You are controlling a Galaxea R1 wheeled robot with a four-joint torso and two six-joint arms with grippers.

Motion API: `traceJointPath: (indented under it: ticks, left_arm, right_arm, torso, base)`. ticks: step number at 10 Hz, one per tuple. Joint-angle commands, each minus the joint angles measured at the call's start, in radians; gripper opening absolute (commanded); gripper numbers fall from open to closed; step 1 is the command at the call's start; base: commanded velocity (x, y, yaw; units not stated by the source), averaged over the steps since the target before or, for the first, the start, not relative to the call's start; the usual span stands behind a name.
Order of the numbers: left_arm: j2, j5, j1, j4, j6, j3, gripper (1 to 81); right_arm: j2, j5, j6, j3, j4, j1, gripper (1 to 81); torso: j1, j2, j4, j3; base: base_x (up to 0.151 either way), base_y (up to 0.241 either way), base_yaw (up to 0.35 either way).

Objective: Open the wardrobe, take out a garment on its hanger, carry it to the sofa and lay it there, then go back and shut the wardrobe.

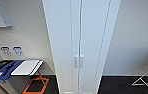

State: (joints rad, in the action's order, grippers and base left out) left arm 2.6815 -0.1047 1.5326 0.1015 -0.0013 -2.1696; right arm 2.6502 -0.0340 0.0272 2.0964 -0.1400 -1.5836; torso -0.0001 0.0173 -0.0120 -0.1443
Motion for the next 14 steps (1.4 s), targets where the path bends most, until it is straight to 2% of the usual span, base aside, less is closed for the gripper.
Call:
traceJointPath:
  ticks: [1,14]
  left_arm:
    - [-0.021,0.056,-0.031,0.010,0.004,0.014,81.1]
    - [-0.012,0.056,-0.030,0.010,0.004,0.014,81.1]
  right_arm:
    - [-0.016,0.056,-0.001,-0.013,-0.006,0.023,81.1]
    - [0.015,0.057,-0.001,0.037,-0.007,0.024,81.1]
  torso:
    - [0.000,0.000,0.000,0.000]
    - [0.001,0.000,0.000,0.000]
  base:
    - [0.076,0.000,0.000]
    - [0.088,0.000,0.000]
